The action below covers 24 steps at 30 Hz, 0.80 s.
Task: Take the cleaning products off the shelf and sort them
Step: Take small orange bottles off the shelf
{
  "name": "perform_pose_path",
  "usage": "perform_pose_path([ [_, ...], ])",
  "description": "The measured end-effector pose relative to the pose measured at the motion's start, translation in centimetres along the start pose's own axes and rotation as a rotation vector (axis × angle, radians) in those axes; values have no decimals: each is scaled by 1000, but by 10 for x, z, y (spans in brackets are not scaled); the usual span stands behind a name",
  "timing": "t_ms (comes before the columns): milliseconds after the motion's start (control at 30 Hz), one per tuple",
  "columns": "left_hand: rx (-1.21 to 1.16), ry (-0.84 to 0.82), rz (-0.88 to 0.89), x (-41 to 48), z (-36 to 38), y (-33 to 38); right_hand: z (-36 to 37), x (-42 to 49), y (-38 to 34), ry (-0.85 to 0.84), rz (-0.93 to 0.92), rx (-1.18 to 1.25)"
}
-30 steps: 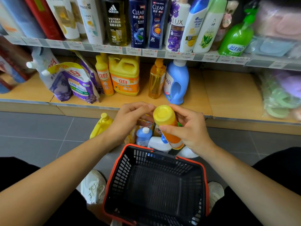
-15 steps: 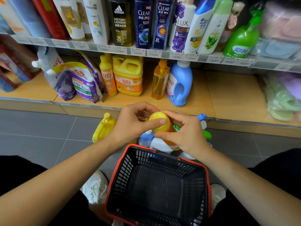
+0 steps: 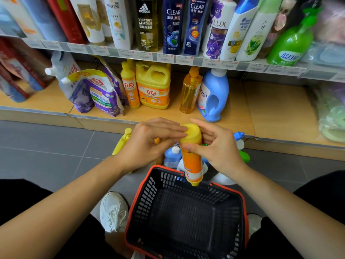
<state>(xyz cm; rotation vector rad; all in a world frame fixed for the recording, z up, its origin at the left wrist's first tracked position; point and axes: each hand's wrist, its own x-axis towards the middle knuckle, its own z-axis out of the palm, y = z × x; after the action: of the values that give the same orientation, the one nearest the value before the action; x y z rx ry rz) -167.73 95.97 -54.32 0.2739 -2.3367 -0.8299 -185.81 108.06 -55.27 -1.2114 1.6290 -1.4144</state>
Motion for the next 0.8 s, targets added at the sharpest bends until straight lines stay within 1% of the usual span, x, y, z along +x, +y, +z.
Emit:
perform_pose_path([
  [33,0,44,-43,-2,1,-3,1,1,0,-2,2,21],
  [100,-19,129,-195,-8,4,-9,1,4,-1,9,1,89],
  [133,-35,121,-276,-11,5,-14,1,6,-3,27,-5,129],
  [167,-68,53,-353,-13,5,-21,0,8,-4,49,-12,167],
  [267,-231,-326,-559,-21,7,-44,-2,15,-9,134,-9,280],
  [300,-280,-422,-607,-25,10,-48,-2,18,-10,170,1,321],
  [367,-332,-531,-656,-33,18,-50,-3,23,-10,239,44,411],
  [400,-349,-539,-669,-37,23,-50,-3,26,-11,269,74,458],
  [433,-374,-515,-687,-39,27,-50,-5,29,-11,295,104,503],
  [500,-442,-401,-737,-40,31,-51,-8,36,-8,330,155,571],
  [567,-519,-296,-796,-39,30,-52,-12,43,-2,347,191,588],
  [633,-598,-186,-854,-40,26,-53,-17,50,5,346,218,538],
  [700,-618,-39,-909,-42,16,-56,-24,55,15,326,246,459],
  [767,-659,92,-978,-43,3,-61,-28,56,25,288,310,410],
  [800,-717,148,-1006,-42,-4,-63,-28,55,30,265,352,394],
])
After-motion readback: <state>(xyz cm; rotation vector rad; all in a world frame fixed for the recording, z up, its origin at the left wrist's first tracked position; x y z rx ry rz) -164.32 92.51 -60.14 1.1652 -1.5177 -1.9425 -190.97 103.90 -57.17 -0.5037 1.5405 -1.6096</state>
